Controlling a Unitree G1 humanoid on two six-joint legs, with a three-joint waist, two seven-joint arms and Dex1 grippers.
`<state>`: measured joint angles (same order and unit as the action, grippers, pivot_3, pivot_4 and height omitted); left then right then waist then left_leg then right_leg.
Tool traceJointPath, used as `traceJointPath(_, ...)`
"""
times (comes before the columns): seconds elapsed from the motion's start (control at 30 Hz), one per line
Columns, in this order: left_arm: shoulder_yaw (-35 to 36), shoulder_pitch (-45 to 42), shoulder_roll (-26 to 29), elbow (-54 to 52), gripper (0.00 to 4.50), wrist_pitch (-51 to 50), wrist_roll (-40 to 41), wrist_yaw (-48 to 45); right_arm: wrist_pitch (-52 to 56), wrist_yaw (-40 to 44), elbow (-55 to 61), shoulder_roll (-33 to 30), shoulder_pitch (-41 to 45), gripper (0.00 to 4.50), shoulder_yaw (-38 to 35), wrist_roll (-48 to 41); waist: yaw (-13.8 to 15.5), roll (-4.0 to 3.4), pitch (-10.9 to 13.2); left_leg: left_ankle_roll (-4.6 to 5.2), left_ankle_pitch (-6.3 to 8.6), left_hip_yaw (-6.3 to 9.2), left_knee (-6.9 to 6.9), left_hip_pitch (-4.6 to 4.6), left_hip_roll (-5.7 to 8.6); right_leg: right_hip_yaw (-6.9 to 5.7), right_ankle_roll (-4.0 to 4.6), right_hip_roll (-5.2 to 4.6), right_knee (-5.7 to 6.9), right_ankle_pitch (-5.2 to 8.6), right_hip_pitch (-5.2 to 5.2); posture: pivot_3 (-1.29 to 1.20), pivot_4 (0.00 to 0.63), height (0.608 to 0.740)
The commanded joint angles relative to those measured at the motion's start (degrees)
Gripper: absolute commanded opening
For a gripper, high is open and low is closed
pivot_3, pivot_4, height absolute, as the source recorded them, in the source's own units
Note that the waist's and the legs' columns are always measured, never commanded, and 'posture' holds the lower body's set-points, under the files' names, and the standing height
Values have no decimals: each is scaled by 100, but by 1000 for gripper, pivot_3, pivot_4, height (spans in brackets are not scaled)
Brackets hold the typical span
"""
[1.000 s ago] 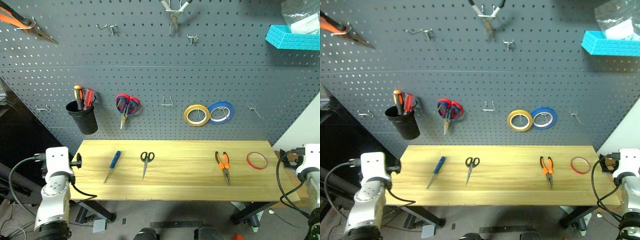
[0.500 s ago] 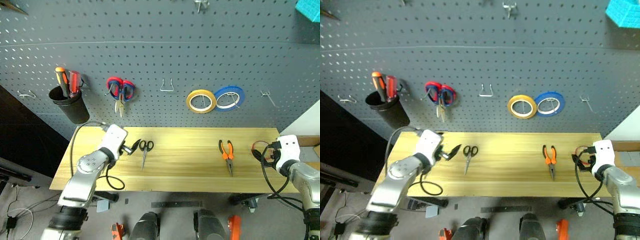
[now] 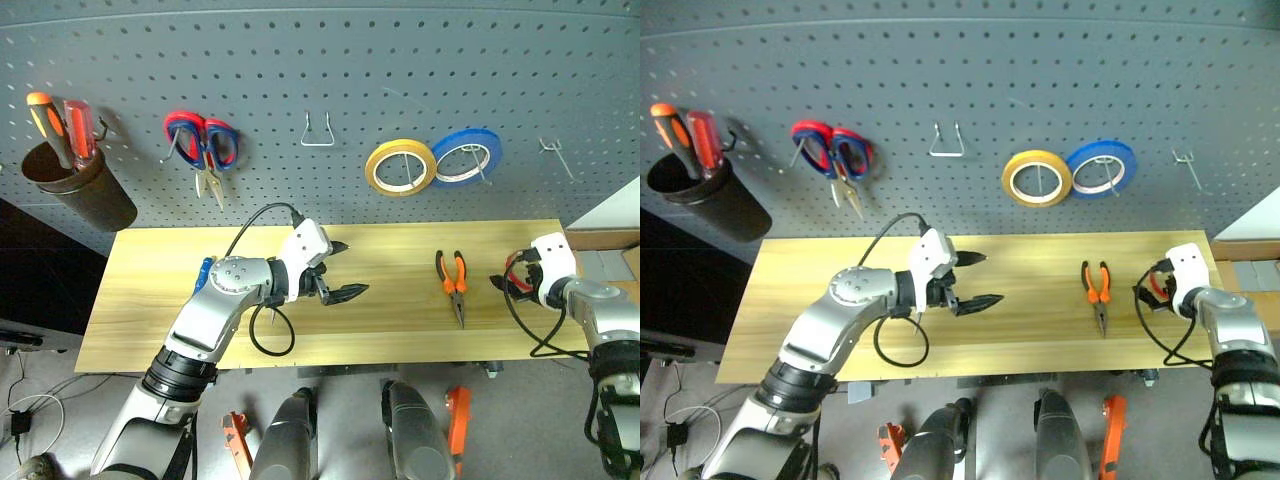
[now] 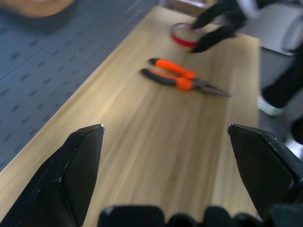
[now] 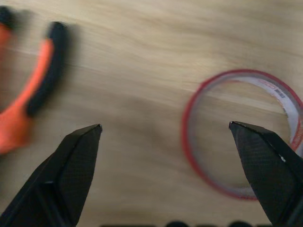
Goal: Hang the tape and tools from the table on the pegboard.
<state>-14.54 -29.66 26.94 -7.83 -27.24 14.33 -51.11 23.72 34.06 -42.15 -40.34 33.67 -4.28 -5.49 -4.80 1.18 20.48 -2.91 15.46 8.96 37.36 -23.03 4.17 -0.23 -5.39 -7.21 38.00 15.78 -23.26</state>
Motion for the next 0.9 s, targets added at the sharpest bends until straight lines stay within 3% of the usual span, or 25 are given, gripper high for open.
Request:
traceJointPath(0.03,-128,-60,-19,-318,4464,93,28,-158,-261,119,-921,-155,385,4500,27,196,3,3,53,0,0,-3,1,-1,0,0,0,0,1,0,0,-77,432,740)
traceJointPath(0.17,-164,-52,-21,-411,4464,70,26,-195,-314,338,-1777,-160,825,4500,143,366,3,47,118,1,1,-23,24,-6,-2,9,-2,-1,3,-1,0,-65,428,740)
traceJointPath(0.27,-196,-28,35,-442,4500,81,-9,-249,-401,521,-2169,-172,1005,3916,316,549,20,52,123,0,2,-21,44,-16,-2,5,-7,-1,5,-4,0,-62,422,740)
traceJointPath(0.63,-191,19,101,-501,4500,106,-4,-396,-788,769,-2466,-129,920,101,917,1200,83,73,115,-1,2,-17,58,-17,1,5,-19,-2,4,-11,5,-59,393,740)
traceJointPath(0.9,-298,11,-14,-595,4500,181,19,-467,-1137,590,-2219,-242,634,40,874,1312,190,108,94,-4,1,-7,63,-16,2,-3,-20,-3,-1,-13,9,-101,362,740)
